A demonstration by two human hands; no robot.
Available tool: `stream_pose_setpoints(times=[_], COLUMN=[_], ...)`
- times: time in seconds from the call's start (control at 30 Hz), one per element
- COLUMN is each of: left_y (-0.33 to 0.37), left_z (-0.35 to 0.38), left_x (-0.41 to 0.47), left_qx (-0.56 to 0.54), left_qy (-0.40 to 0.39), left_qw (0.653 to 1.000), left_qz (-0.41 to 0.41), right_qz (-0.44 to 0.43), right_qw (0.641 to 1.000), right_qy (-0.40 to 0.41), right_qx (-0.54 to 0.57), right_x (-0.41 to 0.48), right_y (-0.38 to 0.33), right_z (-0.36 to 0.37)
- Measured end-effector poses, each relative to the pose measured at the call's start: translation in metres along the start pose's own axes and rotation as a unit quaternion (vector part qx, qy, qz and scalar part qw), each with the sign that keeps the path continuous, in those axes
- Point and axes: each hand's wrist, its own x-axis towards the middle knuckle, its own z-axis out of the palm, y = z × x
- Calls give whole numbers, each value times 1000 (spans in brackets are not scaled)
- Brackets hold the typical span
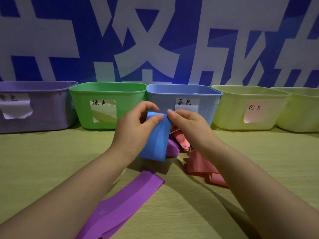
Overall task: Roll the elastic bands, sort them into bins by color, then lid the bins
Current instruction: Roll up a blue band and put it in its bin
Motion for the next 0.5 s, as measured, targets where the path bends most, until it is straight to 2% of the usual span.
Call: stream_pose_setpoints(times=[0.1, 0.2, 0.33, 0.5], left_y=[1, 2, 0, 0], left_z=[-1, 0, 1, 1], left_x=[1, 0, 1, 0], left_qx=[-4, -28, -10, -26], left_qy=[12, 9, -20, -15], left_qw=[1000, 999, 1000, 1000], left_qz=[-6, -16, -16, 1], right_qz=[-33, -54, -35, -1], right_qw=[999, 998, 999, 1000], right_qy=[7, 20, 29, -8], right_qx=[24, -3, -1, 7], right_x=[0, 1, -1, 1], right_y=[-1, 0, -3, 0], right_z=[2, 2, 0, -2])
